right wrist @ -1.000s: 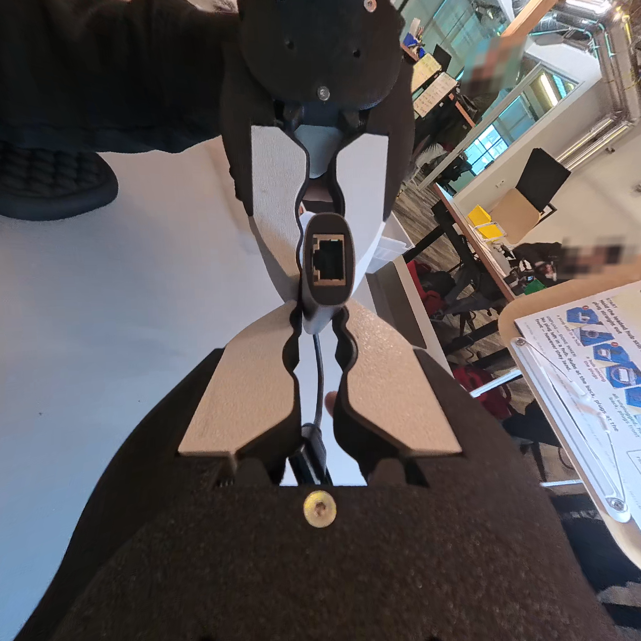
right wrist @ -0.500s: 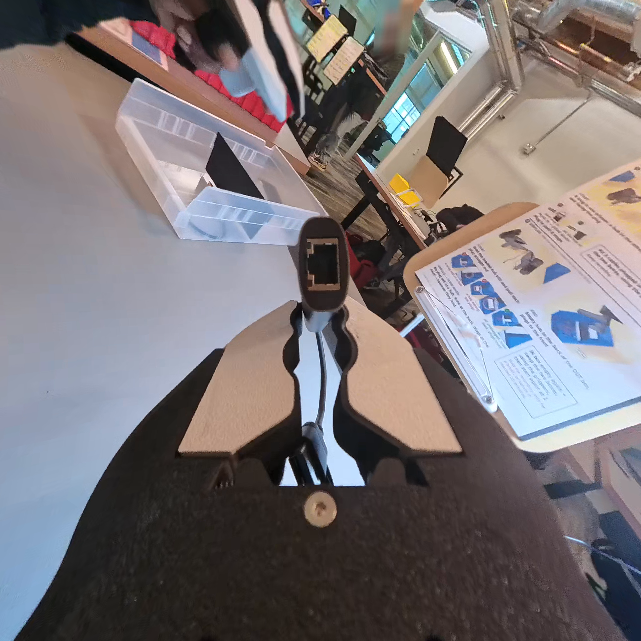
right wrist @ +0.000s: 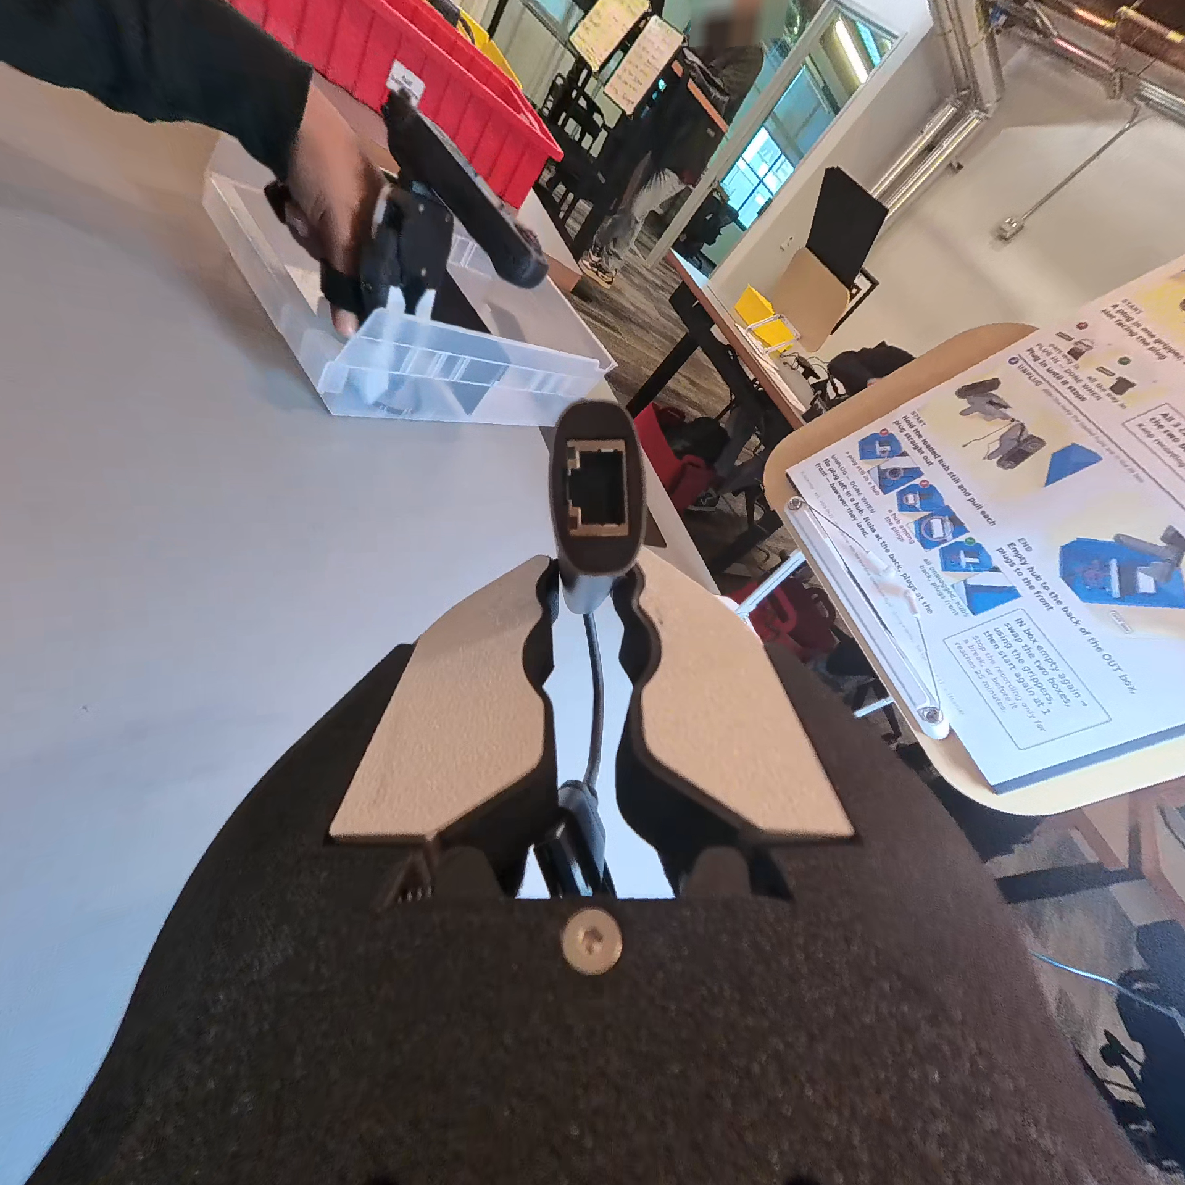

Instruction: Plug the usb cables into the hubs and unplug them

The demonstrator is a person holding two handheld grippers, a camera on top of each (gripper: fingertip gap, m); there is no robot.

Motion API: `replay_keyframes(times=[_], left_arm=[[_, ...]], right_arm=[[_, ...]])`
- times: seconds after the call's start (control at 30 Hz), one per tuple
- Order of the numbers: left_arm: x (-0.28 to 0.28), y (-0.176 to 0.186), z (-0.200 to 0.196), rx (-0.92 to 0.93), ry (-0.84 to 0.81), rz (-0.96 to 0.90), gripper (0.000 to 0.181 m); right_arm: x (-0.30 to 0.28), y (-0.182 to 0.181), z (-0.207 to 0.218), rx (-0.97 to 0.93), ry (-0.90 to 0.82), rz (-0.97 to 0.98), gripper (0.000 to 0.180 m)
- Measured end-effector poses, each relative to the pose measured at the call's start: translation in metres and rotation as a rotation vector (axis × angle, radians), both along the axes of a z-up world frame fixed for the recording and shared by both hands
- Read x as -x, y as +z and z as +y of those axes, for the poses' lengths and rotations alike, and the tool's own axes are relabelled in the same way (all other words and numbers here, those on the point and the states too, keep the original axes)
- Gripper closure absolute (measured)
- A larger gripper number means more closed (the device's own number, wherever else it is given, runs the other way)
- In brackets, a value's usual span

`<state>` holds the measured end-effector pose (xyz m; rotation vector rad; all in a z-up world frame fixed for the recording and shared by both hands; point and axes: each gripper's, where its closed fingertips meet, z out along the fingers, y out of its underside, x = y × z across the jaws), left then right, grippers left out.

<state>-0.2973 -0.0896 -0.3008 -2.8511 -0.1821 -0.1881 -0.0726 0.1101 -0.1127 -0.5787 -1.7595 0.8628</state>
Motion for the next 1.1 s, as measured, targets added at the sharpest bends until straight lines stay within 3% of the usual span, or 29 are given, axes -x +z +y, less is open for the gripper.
replay_keyframes(times=[0.17, 0.27, 0.37, 0.47, 0.63, 0.73, 0.83, 0.97, 1.1], left_arm=[[0.0, -0.003, -0.001, 0.119, 0.007, 0.14, 0.169], [0.018, -0.002, -0.005, 0.176, -0.041, 0.343, 0.174], [0.023, 0.004, -0.021, 0.231, -0.072, 0.372, 0.177], [0.034, 0.047, -0.029, 0.144, -0.033, 0.44, 0.177], [0.016, 0.172, -0.02, -0.177, -0.028, 0.543, 0.177], [-0.046, 0.239, 0.007, -0.493, -0.124, 0.424, 0.177], [-0.123, 0.266, 0.031, -0.745, -0.269, 0.188, 0.177], [-0.196, 0.25, 0.058, -0.924, -0.375, -0.144, 0.177], [-0.214, 0.178, 0.084, -0.873, -0.322, -0.345, 0.177]], right_arm=[[-0.001, 0.004, 0.004, -0.009, -0.017, 0.016, 0.163], [-0.003, 0.009, 0.005, -0.024, -0.03, 0.03, 0.163], [-0.007, 0.017, 0.006, -0.035, -0.042, 0.05, 0.163], [-0.013, 0.029, 0.009, -0.032, -0.05, 0.079, 0.163], [-0.018, 0.04, 0.014, 0.019, -0.045, 0.109, 0.163], [-0.018, 0.04, 0.014, 0.033, -0.042, 0.107, 0.163], [-0.018, 0.041, 0.01, 0.03, -0.039, 0.105, 0.163], [-0.019, 0.041, 0.008, 0.02, -0.04, 0.104, 0.163], [-0.021, 0.042, 0.014, 0.02, -0.053, 0.102, 0.163]])
